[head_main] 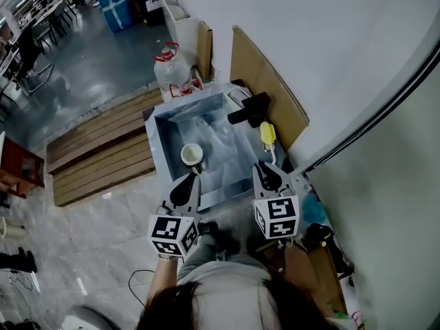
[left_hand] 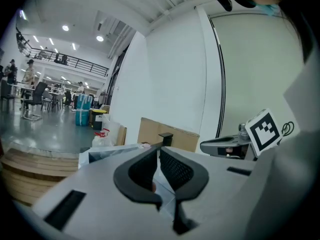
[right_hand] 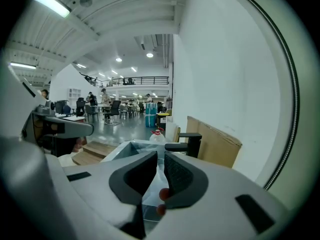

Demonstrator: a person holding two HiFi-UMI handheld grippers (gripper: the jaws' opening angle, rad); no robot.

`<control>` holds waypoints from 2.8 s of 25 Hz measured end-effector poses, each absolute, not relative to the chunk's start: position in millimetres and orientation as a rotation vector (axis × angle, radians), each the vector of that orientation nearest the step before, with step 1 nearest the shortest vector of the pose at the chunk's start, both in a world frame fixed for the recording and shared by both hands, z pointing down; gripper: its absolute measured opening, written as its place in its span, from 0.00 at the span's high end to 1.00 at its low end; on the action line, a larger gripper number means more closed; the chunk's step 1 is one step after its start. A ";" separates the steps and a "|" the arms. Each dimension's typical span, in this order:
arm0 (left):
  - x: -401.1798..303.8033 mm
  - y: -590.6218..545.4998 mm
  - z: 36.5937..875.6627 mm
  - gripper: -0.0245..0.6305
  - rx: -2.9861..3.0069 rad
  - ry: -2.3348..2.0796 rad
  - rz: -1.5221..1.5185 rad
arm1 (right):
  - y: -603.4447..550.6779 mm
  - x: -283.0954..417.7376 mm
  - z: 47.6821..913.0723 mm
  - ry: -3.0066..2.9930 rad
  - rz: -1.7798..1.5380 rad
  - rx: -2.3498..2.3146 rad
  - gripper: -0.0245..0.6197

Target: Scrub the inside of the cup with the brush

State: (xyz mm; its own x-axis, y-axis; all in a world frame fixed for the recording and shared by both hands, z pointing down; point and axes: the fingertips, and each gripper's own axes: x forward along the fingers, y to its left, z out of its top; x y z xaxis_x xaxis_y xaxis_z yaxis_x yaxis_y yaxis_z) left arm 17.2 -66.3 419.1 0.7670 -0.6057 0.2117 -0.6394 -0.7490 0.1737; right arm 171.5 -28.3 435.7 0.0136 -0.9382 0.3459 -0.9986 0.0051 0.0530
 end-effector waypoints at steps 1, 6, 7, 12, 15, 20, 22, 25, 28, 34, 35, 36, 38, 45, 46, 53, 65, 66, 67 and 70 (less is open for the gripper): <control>17.8 -70.3 420.8 0.95 2.728 -0.963 0.214 | -31.4 173.8 439.1 -1.986 0.308 2.012 0.89; 19.5 -90.3 431.1 0.94 2.727 -0.914 0.247 | -45.0 186.6 456.9 -1.912 0.336 2.015 0.86; 19.9 -94.0 432.9 0.94 2.726 -0.905 0.252 | -46.9 189.6 460.3 -1.896 0.342 2.017 0.86; 18.8 -110.2 440.1 0.92 2.720 -0.867 0.270 | -53.1 204.3 477.3 -1.815 0.382 2.033 0.84; 19.2 -118.6 443.4 0.91 2.719 -0.847 0.274 | -56.2 213.5 487.1 -1.771 0.398 2.041 0.83; 23.2 -128.9 447.1 0.90 2.721 -0.808 0.287 | -57.4 232.1 505.4 -1.694 0.437 2.051 0.81; 25.2 -131.9 449.0 0.90 2.723 -0.792 0.295 | -57.9 239.7 512.5 -1.665 0.452 2.055 0.80; 28.3 -135.1 451.6 0.90 2.725 -0.766 0.306 | -56.9 250.4 526.8 -1.618 0.494 2.058 0.80; 31.3 -137.2 453.9 0.89 2.728 -0.739 0.314 | -53.8 259.8 543.7 -1.568 0.537 2.059 0.79; 35.3 -145.1 458.2 0.89 2.725 -0.709 0.329 | -47.5 275.1 574.9 -1.481 0.626 2.057 0.77; 35.5 -146.4 459.2 0.89 2.723 -0.705 0.331 | -46.8 277.1 579.7 -1.469 0.642 2.057 0.77; 35.3 -147.6 460.1 0.89 2.722 -0.701 0.332 | -45.9 278.9 584.6 -1.457 0.660 2.058 0.77; 34.1 -149.8 462.0 0.89 2.716 -0.695 0.334 | -44.3 282.2 594.0 -1.435 0.698 2.065 0.76; 28.9 -157.6 467.0 0.89 2.702 -0.673 0.339 | -39.8 291.4 619.0 -1.380 0.841 2.104 0.72; 28.2 -159.5 467.4 0.89 2.701 -0.672 0.339 | -39.2 292.0 623.0 -1.371 0.865 2.110 0.72; 26.2 -167.3 470.5 0.89 2.688 -0.660 0.328 | -37.7 294.4 640.0 -1.335 0.981 2.151 0.72; 19.1 -173.3 474.9 0.89 2.646 -0.727 0.318 | -45.9 298.3 643.7 -1.303 0.875 2.128 0.78; 20.2 -174.4 475.4 0.89 2.641 -0.737 0.318 | -45.9 298.1 643.4 -1.307 0.872 2.126 0.79; 21.7 -175.4 475.7 0.89 2.637 -0.747 0.317 | -45.8 298.1 642.9 -1.313 0.873 2.124 0.80; 26.4 -177.9 476.6 0.89 2.623 -0.774 0.314 | -44.3 297.4 641.8 -1.339 0.880 2.104 0.83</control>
State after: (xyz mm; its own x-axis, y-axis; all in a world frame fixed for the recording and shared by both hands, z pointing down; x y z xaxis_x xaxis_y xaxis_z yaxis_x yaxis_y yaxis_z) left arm 26.4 -177.9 476.6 0.8225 -0.4728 0.3161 -0.5593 -0.7730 0.2993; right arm 297.4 -44.3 641.8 0.3102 -0.5982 0.7389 -0.9157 -0.3970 0.0630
